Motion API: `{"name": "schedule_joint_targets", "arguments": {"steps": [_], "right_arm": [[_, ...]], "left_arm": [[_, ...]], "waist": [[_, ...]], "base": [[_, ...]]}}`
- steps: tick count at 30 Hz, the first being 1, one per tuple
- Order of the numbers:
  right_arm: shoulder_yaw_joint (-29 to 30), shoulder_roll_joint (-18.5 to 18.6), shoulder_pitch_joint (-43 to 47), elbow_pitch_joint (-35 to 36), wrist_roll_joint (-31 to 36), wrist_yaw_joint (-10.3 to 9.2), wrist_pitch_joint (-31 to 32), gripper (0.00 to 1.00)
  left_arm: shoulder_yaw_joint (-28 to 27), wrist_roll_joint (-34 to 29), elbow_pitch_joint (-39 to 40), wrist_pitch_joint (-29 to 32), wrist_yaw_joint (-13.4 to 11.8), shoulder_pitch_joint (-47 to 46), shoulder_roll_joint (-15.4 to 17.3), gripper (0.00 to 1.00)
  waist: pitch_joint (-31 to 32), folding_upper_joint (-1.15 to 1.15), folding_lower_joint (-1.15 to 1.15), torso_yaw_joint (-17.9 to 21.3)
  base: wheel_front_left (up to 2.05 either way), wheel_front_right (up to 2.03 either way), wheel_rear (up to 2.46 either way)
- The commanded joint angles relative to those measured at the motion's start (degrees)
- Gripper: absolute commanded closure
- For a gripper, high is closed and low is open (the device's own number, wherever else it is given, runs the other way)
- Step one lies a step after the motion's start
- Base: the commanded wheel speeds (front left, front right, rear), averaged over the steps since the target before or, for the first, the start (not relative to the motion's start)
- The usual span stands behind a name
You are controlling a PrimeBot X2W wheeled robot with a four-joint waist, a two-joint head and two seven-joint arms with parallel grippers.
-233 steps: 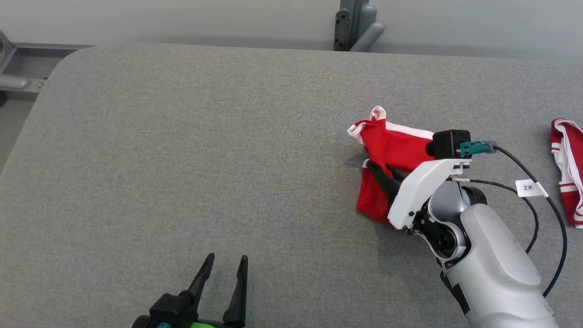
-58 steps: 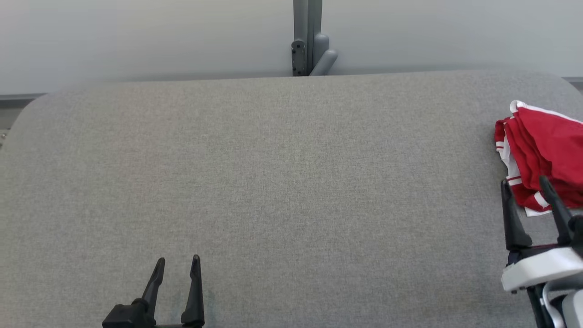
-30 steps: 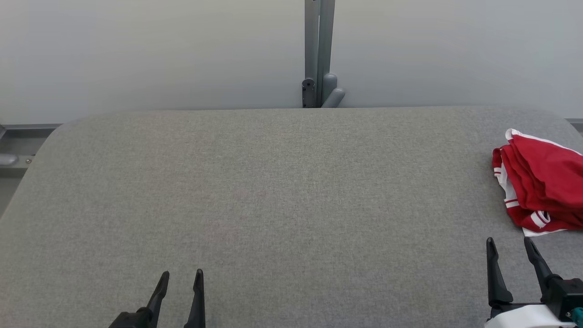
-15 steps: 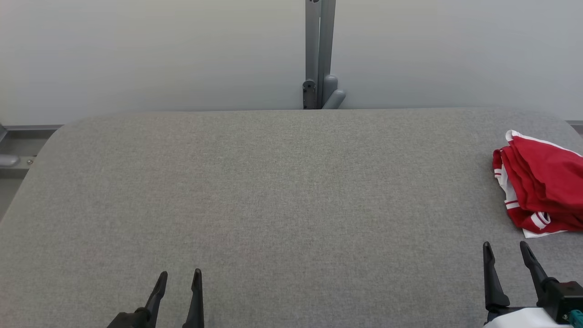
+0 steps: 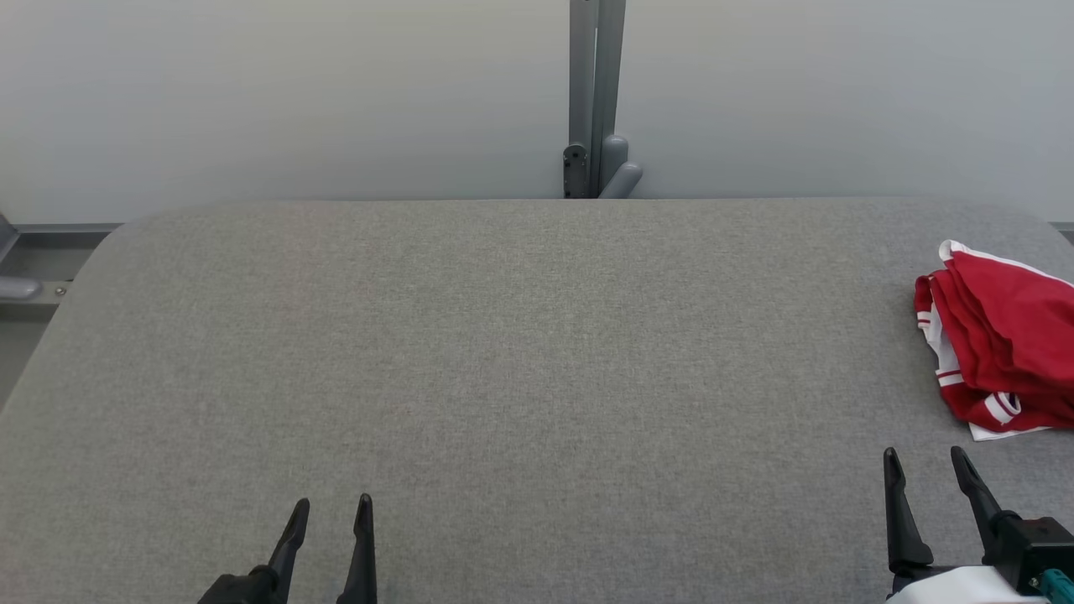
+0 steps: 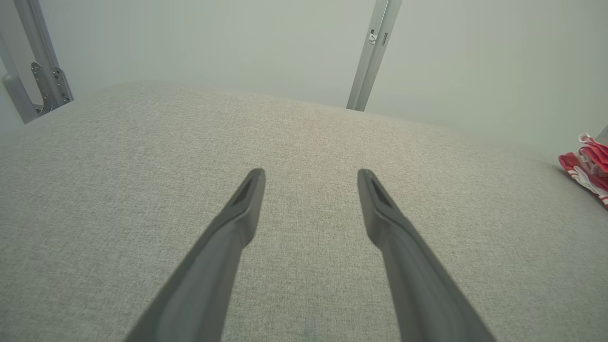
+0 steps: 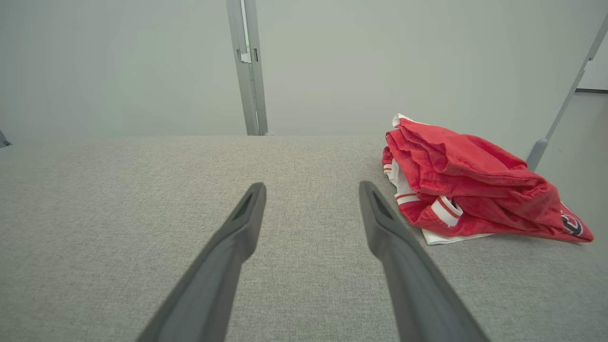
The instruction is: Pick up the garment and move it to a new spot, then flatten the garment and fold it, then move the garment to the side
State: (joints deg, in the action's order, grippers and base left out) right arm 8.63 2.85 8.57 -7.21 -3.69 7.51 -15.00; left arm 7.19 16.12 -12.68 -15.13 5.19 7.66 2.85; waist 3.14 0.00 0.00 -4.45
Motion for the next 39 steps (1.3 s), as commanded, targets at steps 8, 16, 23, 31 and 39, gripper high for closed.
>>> {"name": "schedule_joint_targets", "arguments": {"steps": [8, 16, 23, 31, 39], "right_arm": [[-0.07, 0.11, -0.61, -0.62, -0.25, -0.05, -0.20, 0.00], [-0.27, 0.10, -0.71, -1.26, -0.44, -0.05, -0.20, 0.00], [-0.61, 0.11, -0.67, -1.07, -0.10, -0.05, -0.20, 0.00], [-0.92, 0.09, -0.58, -1.10, 0.14, 0.01, -0.19, 0.00], [-0.75, 0.15, -0.77, -0.95, 0.33, -0.05, -0.19, 0.00]], "left_arm": [[-0.17, 0.37, 0.17, 0.03, -0.18, 0.46, 0.11, 0.00], [-0.22, 0.29, 0.14, 0.03, -0.15, 0.37, 0.11, 0.00], [-0.23, 0.37, 0.28, 0.03, -0.19, 0.48, 0.11, 0.00], [-0.29, 0.71, 0.47, 0.03, -0.36, 0.74, 0.16, 0.00], [0.19, 0.70, 0.41, 0.03, -0.46, 0.10, 0.13, 0.00]], "waist": [[0.11, 0.00, 0.00, -0.31], [-0.05, 0.00, 0.00, -0.43], [-0.03, 0.00, 0.00, -0.45], [0.02, 0.00, 0.00, 2.29], [-0.21, 0.00, 0.00, 2.25]], "base": [[0.00, 0.00, 0.00], [0.00, 0.00, 0.00], [0.00, 0.00, 0.00], [0.00, 0.00, 0.00], [0.00, 0.00, 0.00]]}}
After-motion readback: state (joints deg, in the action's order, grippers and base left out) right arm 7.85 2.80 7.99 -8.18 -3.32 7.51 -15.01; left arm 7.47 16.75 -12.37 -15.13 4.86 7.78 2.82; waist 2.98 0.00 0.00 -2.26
